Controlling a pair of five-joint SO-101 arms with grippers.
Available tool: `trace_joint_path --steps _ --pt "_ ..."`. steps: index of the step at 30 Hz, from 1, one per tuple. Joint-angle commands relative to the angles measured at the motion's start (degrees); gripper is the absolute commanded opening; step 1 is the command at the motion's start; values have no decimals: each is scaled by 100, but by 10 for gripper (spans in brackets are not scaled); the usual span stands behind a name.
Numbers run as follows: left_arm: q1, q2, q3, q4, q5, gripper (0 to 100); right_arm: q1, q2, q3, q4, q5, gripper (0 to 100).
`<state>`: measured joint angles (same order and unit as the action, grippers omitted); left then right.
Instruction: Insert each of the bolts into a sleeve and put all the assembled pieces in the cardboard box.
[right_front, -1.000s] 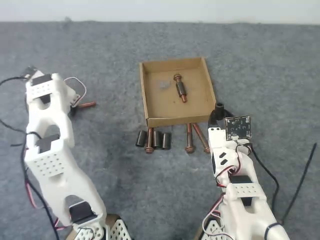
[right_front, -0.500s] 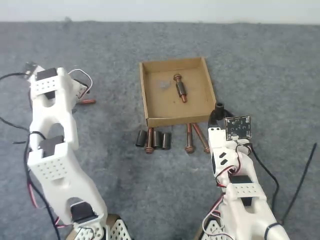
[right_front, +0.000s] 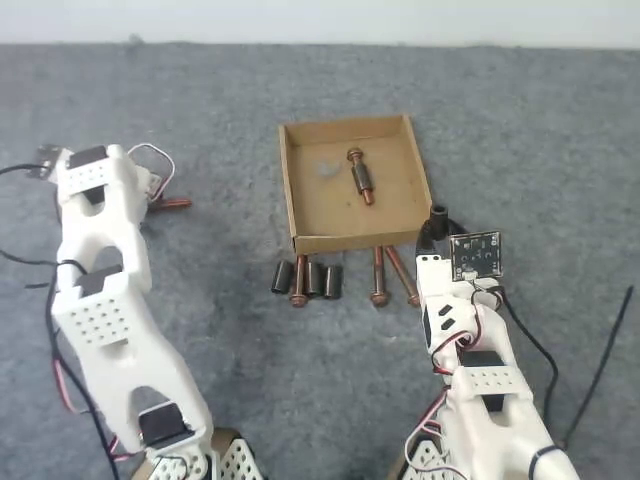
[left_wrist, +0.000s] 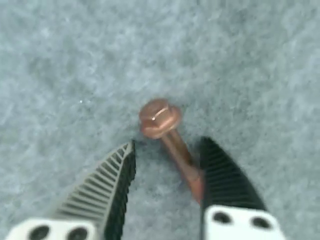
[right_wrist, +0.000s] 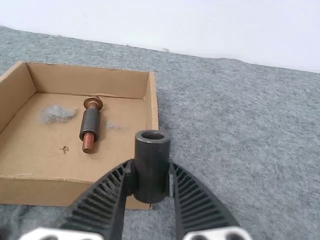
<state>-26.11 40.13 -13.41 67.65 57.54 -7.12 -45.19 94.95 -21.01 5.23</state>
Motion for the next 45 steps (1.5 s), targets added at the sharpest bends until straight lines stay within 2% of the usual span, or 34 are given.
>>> trace_joint_path --steps 1,4,15,18,21,24,30,37,42,45 --pt "-44 26 -268 -44 -193 10 -57 -224 62 22 -35 6" --pt "44 18 -286 97 -607 9 -57 -224 62 22 -35 6" --pt "862 0 -743 1635 -2497 9 -57 -224 62 22 -35 6" --pt "1055 0 -760 1837 -3068 9 -57 -224 62 22 -35 6" --pt "1178 -167 -646 1943 -3314 9 -57 -224 62 22 -35 6" --pt "1319 -774 -110 1776 -3367 9 -57 -224 62 22 -35 6" --pt "1820 -2119 1666 598 -3332 10 -57 -224 62 22 -35 6" --pt "1960 -2831 2615 -70 -3385 11 -57 -224 62 22 -35 6" --pt "1978 -3279 3459 -818 -4026 11 -57 -224 62 22 -35 6" --pt "1978 -3587 4048 -1354 -4158 11 -57 -224 62 22 -35 6"
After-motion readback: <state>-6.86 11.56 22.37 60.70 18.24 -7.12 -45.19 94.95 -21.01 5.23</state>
